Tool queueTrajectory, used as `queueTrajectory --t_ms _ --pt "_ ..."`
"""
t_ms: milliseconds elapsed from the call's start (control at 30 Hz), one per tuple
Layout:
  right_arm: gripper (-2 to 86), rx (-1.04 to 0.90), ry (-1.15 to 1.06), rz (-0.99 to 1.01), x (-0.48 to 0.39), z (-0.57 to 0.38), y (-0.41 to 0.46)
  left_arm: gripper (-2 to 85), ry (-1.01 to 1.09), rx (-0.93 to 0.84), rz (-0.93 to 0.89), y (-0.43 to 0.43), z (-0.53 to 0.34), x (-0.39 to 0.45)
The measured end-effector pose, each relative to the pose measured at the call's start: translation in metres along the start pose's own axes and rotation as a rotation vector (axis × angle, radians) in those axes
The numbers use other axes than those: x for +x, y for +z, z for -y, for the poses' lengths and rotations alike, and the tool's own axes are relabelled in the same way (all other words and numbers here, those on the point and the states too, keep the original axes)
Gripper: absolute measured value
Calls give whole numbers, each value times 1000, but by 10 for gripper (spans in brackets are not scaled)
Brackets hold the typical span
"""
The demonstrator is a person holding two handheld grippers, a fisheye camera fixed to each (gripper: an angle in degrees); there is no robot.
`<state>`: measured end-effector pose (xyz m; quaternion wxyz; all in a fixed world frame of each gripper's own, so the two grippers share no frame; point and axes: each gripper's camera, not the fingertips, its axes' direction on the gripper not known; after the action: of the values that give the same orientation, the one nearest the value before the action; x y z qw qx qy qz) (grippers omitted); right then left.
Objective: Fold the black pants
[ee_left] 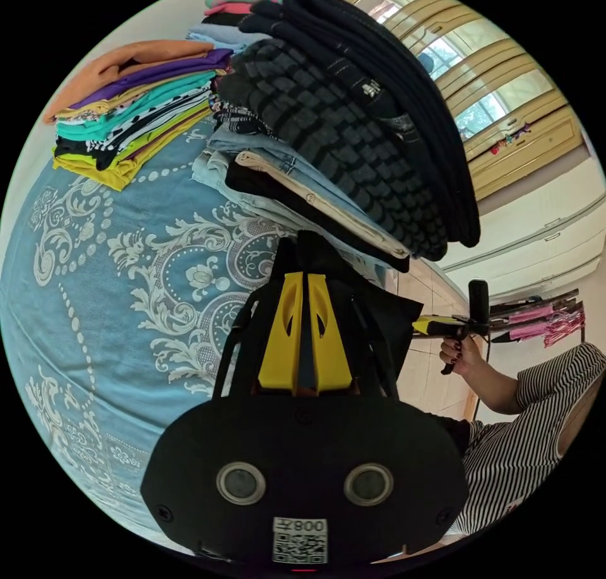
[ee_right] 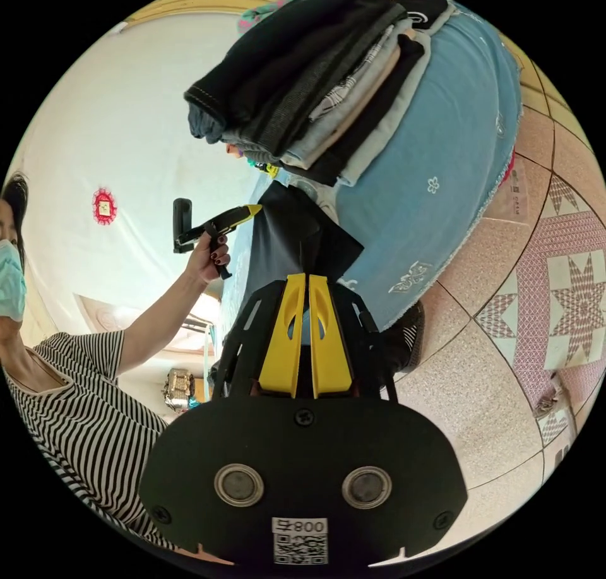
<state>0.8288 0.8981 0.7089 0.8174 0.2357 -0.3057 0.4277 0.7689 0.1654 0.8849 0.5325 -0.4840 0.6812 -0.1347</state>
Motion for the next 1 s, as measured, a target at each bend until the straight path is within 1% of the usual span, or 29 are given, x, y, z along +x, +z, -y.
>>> queueTrajectory --t_ms 233,367,500,667,833,933,1000 --pt "1 -19 29 -25 2 9 33 13 -39 -34 31 9 -6 2" --pt "1 -31 51 -27 -5 11 56 16 -37 -65 80 9 -15 11" --pt "1 -30 73 -21 -18 9 77 19 -41 -70 71 -4 -29 16" --pt "1 -33 87 -18 -42 7 101 16 -82 17 88 -42 -57 21" --pt "1 27 109 -77 -74 -2 112 7 -52 66 65 -85 -107 42" --pt "1 45 43 -146 -111 -4 122 3 -22 15 135 -96 -144 57" --pt "0 -9 -80 -169 -154 0 151 2 -42 -91 210 -94 -168 56"
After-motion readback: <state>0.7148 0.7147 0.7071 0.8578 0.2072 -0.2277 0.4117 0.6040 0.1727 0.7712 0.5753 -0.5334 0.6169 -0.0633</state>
